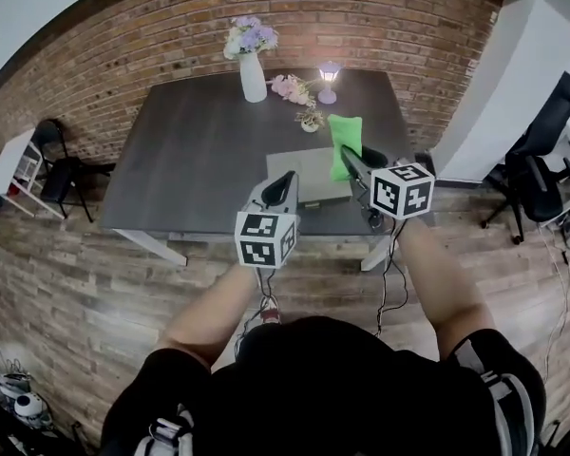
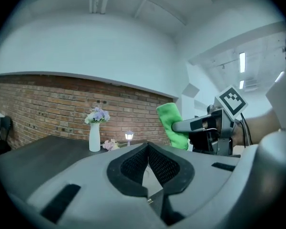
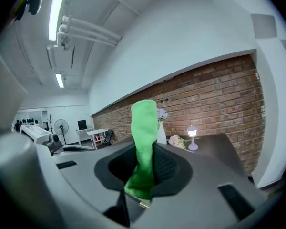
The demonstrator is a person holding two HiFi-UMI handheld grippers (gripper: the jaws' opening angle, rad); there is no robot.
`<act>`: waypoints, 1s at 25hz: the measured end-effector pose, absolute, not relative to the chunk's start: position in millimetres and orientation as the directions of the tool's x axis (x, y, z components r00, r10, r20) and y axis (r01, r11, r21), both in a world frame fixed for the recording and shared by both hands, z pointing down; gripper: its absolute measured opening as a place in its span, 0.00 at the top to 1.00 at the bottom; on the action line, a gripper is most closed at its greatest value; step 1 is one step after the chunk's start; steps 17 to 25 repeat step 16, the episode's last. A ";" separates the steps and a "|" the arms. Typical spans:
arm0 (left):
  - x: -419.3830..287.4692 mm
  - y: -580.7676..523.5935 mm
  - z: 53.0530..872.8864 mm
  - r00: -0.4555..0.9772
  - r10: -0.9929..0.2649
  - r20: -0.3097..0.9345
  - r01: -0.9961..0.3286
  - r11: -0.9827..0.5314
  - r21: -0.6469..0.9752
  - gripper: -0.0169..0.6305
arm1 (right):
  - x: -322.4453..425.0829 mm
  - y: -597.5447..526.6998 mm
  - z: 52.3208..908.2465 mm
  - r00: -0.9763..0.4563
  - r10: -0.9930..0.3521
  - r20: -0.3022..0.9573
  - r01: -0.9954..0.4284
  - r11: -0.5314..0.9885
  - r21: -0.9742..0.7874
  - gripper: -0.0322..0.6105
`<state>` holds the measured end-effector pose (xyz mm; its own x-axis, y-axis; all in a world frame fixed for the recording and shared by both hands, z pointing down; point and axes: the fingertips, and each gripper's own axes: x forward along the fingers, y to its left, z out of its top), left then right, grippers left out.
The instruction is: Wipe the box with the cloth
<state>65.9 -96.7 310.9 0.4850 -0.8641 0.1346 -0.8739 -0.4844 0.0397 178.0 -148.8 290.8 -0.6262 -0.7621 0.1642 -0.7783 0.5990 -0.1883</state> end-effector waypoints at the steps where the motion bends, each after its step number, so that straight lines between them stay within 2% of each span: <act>1: 68.9 -90.3 307.4 0.481 -0.867 0.129 -0.876 -0.481 0.029 0.96 | 181.2 -143.0 291.1 -0.621 -0.767 0.163 -0.783 0.594 -0.187 0.83; 8: 64.9 -61.7 283.6 0.472 -0.877 0.085 -0.878 -0.477 -0.046 0.96 | 180.1 -108.0 279.1 -0.606 -0.783 0.140 -0.795 0.589 -0.144 0.83; 25: 38.7 -45.5 278.3 0.479 -0.874 0.083 -0.875 -0.483 -0.036 0.96 | 159.8 -83.4 284.7 -0.587 -0.793 0.161 -0.810 0.574 -0.126 0.83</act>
